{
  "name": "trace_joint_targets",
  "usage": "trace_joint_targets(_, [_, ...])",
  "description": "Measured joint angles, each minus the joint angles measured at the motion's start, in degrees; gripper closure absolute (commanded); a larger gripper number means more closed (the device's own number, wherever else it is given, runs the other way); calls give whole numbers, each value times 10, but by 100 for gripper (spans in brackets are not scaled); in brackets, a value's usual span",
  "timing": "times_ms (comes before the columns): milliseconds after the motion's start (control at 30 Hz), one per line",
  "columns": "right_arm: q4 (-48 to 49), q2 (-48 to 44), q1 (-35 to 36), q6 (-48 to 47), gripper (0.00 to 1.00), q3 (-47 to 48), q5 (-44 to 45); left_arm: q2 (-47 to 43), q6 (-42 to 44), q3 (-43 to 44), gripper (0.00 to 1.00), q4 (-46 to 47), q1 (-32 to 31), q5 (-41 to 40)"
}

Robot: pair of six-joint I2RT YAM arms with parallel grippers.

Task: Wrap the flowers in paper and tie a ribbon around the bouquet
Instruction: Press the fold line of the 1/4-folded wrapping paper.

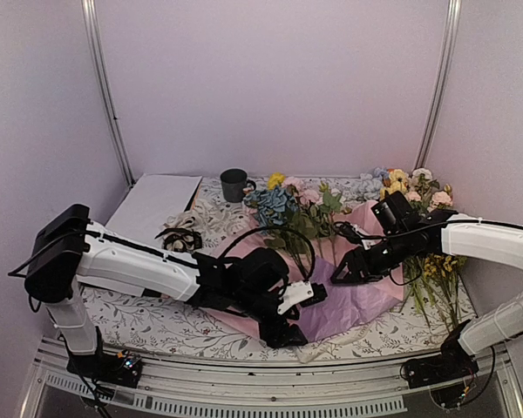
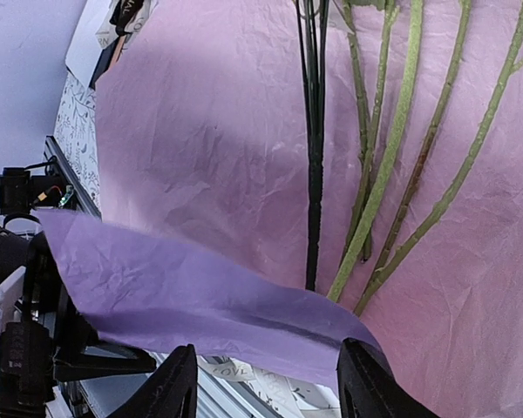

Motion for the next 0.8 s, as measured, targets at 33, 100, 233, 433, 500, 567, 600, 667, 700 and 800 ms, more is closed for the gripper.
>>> trace_joint_targets(33, [6,0,-1,3,43,-3,0,1,-6,0,48,1,3,-10])
trace_joint_targets(100, [17,0,-2,7,43,-15,-1,1,-21,0,66,11,7,-16])
trace_joint_targets(233, [23,0,-2,11,43,-23,-1,9,-55,6,100,19,18,-12])
trace_joint_targets(433, [36,1,-2,8,43,-23,-17,56,-100,24,100,2,58,4])
trace_joint_targets(500, [39,5,-2,7,44,-23,-23,63,-111,23,100,-17,81,2])
trace_joint_targets(567, [50,12,-2,7,44,-27,-25,64,-117,23,100,-35,105,-2])
trace_joint_targets(600, [55,17,-2,7,45,-30,-25,64,-116,23,100,-40,111,-4])
trace_joint_targets(667, [62,31,-2,8,45,-36,-21,64,-111,23,100,-54,123,-15])
trace_joint_targets(700, [65,41,-2,9,45,-38,-17,64,-105,24,100,-64,126,-21])
trace_joint_targets(800, [73,63,-2,14,45,-47,-9,65,-90,30,100,-94,130,-42])
